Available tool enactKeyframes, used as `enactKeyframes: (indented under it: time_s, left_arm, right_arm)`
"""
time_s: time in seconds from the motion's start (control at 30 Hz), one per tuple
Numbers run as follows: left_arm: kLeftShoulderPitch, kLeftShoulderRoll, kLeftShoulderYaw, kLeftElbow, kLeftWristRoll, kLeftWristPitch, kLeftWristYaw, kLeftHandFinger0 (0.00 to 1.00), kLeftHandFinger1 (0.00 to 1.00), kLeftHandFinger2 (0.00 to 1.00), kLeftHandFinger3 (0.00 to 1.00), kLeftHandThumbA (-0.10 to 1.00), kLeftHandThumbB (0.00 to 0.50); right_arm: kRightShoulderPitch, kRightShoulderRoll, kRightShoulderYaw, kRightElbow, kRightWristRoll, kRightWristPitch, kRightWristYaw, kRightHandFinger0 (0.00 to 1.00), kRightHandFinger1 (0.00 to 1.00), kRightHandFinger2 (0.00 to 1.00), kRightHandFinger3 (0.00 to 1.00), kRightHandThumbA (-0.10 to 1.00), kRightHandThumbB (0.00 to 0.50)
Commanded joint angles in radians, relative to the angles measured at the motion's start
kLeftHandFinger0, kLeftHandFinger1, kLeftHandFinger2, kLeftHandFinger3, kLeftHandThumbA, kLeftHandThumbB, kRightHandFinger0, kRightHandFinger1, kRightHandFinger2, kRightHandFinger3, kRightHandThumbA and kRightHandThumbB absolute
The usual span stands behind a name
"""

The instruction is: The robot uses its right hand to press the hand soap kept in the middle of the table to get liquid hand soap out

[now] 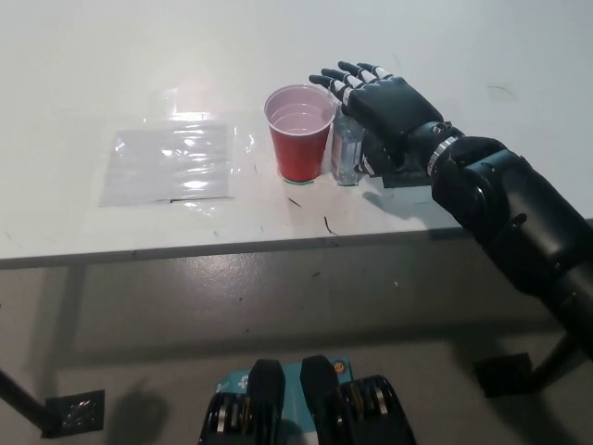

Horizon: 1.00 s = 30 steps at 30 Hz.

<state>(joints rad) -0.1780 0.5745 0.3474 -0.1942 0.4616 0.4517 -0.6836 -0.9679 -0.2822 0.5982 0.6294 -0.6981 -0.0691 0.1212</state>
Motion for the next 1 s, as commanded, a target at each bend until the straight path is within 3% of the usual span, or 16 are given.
enactKeyframes:
  time_s: [0.0, 0.13, 0.2, 0.57, 0.67, 0.83, 0.9, 0.97]
  left_arm:
    - [-0.001, 0.033, 0.008, -0.031, 0.002, 0.018, 0.004, 1.0, 1.0, 0.99, 0.83, 1.0, 0.107]
    - [0.008, 0.029, 0.017, -0.029, 0.007, 0.018, -0.01, 1.0, 1.0, 1.0, 0.84, 1.0, 0.102]
    - [0.012, 0.025, 0.024, -0.029, 0.011, 0.018, -0.017, 1.0, 1.0, 1.0, 0.85, 1.0, 0.107]
    - [0.047, 0.02, 0.03, -0.04, 0.009, 0.018, -0.032, 1.0, 1.0, 1.0, 0.87, 1.0, 0.082]
    - [0.052, 0.023, 0.027, -0.036, 0.002, 0.018, -0.024, 1.0, 1.0, 1.0, 0.84, 1.0, 0.094]
    - [0.057, 0.019, 0.032, -0.042, 0.008, 0.018, -0.032, 1.0, 1.0, 1.0, 0.81, 1.0, 0.078]
    - [0.056, 0.02, 0.033, -0.04, 0.003, 0.018, -0.034, 1.0, 1.0, 1.0, 0.85, 1.0, 0.083]
    - [0.064, 0.013, 0.035, -0.042, 0.001, 0.018, -0.029, 1.0, 1.0, 1.0, 0.86, 1.0, 0.084]
  right_arm:
    - [0.091, -0.018, 0.044, 0.006, -0.014, 0.045, 0.158, 1.0, 1.0, 1.0, 1.0, 1.0, 0.472]
    - [0.062, -0.028, 0.018, -0.036, 0.024, 0.016, 0.16, 1.0, 1.0, 1.0, 1.0, 1.0, 0.413]
    - [0.014, -0.04, -0.011, -0.112, 0.031, 0.077, 0.197, 1.0, 1.0, 1.0, 1.0, 1.0, 0.432]
    - [-0.228, -0.045, -0.166, -0.226, 0.094, 0.076, 0.232, 1.0, 1.0, 1.0, 1.0, 1.0, 0.494]
    - [-0.278, -0.045, -0.193, -0.262, 0.092, 0.098, 0.251, 1.0, 1.0, 1.0, 1.0, 1.0, 0.475]
    - [-0.291, -0.045, -0.214, -0.275, 0.087, 0.112, 0.259, 1.0, 1.0, 1.0, 1.0, 1.0, 0.495]
    - [-0.299, -0.055, -0.233, -0.298, 0.09, 0.116, 0.258, 1.0, 1.0, 1.0, 1.0, 1.0, 0.438]
    - [-0.297, -0.061, -0.239, -0.306, 0.091, 0.112, 0.262, 1.0, 1.0, 1.0, 1.0, 1.0, 0.423]
